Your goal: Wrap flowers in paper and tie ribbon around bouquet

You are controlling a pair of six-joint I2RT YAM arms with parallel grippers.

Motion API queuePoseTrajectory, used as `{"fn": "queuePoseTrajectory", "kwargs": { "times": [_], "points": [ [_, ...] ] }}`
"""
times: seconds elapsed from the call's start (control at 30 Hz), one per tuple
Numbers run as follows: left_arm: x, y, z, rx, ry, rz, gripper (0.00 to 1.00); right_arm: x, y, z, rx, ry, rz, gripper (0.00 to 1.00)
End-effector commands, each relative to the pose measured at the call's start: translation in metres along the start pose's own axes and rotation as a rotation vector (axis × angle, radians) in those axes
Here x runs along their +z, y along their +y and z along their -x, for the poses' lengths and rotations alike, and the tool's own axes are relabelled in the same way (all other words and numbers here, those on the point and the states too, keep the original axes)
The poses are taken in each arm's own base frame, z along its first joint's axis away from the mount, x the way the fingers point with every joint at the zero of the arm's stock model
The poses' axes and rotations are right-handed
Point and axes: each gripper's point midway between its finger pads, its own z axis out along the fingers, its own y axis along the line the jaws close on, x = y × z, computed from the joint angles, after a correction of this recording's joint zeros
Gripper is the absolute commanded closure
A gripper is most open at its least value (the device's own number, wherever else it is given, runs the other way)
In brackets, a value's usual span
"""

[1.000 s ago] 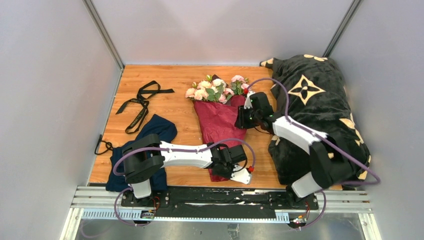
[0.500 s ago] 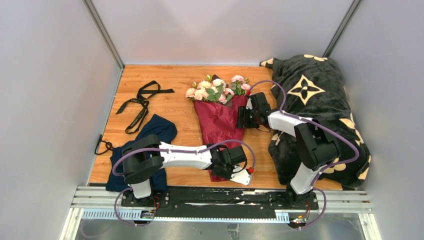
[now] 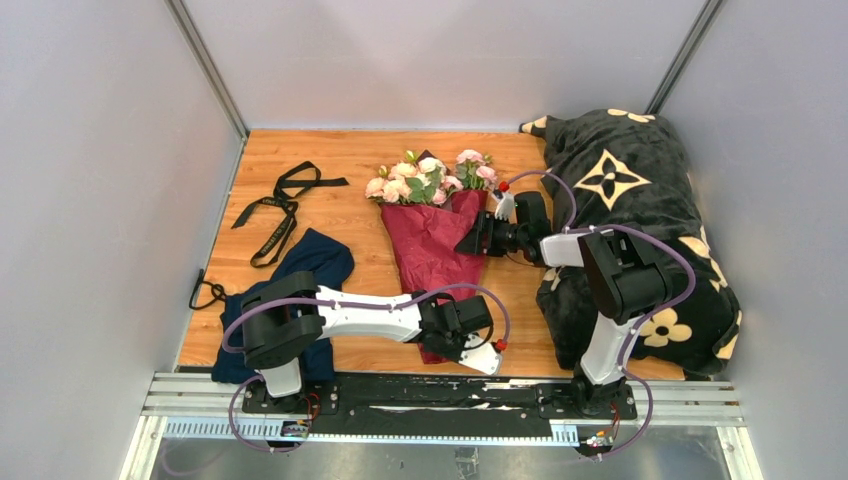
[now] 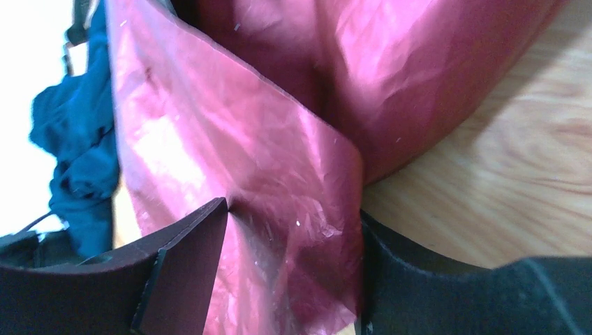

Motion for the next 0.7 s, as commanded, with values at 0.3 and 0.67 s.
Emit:
{"fn": "queuePoseTrajectory", "kwargs": {
  "times": [0.3,0.67],
  "points": [
    [-0.001,-0.026,-0.037,-0.034,0.117,-0.127,0.48,0.004,-0.002,-0.062,0.163,0.099,0.037,1.00],
    [-0.189,0.174,-0.129,-0.763,-0.275,0.248,0.00,-0.012,-0.007,-0.054,0.087,0.090,-0.074,1.00]
  ]
}}
